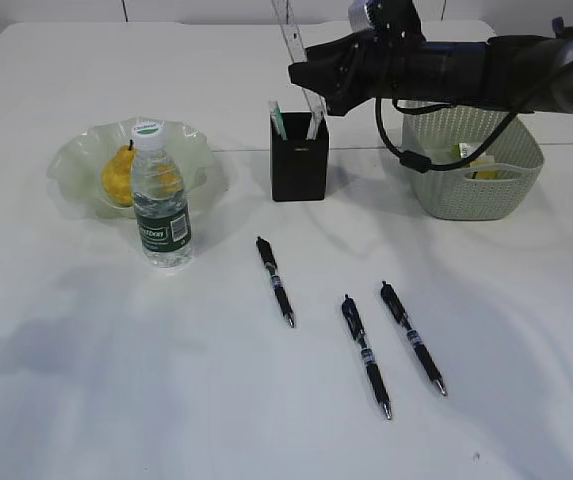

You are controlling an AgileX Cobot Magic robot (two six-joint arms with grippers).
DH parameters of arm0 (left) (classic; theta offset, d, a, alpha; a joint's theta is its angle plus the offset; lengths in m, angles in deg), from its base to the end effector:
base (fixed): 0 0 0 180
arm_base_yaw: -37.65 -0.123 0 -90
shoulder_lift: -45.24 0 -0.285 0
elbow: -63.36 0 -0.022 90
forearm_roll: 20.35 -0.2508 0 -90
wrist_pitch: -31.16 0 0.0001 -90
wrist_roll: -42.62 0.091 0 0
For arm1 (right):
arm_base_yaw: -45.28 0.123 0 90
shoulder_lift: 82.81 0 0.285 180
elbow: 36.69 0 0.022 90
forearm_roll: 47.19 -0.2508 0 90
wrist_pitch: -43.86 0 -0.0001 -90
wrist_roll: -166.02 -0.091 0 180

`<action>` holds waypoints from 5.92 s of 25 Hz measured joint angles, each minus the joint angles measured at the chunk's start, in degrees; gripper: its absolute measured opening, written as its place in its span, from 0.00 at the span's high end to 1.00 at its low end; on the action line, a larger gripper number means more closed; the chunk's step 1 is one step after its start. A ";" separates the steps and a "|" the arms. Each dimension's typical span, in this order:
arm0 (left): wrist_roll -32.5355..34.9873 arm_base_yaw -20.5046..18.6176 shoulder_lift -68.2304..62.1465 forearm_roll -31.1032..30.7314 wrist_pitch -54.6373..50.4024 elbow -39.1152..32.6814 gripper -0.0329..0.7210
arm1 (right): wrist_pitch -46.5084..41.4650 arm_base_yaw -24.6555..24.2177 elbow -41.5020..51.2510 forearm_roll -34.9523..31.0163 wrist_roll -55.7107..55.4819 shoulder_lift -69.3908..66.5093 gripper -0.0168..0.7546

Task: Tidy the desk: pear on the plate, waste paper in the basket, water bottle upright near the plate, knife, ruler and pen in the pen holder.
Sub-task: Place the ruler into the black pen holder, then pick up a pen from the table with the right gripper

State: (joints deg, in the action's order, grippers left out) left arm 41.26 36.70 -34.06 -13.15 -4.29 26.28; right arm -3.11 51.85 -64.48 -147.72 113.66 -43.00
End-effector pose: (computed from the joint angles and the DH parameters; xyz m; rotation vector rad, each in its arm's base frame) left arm 0.2247 -0.0029 0.2314 -0.1647 2.6428 -0.1329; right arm 0.5103 0.1247 0.2179 -0.9605 1.4432 0.5027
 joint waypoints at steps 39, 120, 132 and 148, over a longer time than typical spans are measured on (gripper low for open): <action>0.00 0.00 0.00 -0.10 1.44 0.00 0.37 | -0.25 0.00 -13.06 0.25 -3.59 -14.54 0.61; 0.00 0.00 0.00 0.00 -1.98 0.00 0.37 | -20.53 19.68 17.43 86.41 -109.01 25.60 0.48; 0.00 0.00 0.00 0.00 -2.78 0.00 0.38 | -12.75 19.68 33.42 89.20 -114.06 25.60 0.49; 0.00 0.00 0.00 0.00 -2.96 0.00 0.41 | -6.04 8.00 36.61 90.42 -119.91 25.75 0.49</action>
State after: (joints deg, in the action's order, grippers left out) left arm 41.26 36.70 -34.06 -13.15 -7.26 26.28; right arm -9.16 59.85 -27.88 -57.30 -6.25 -17.25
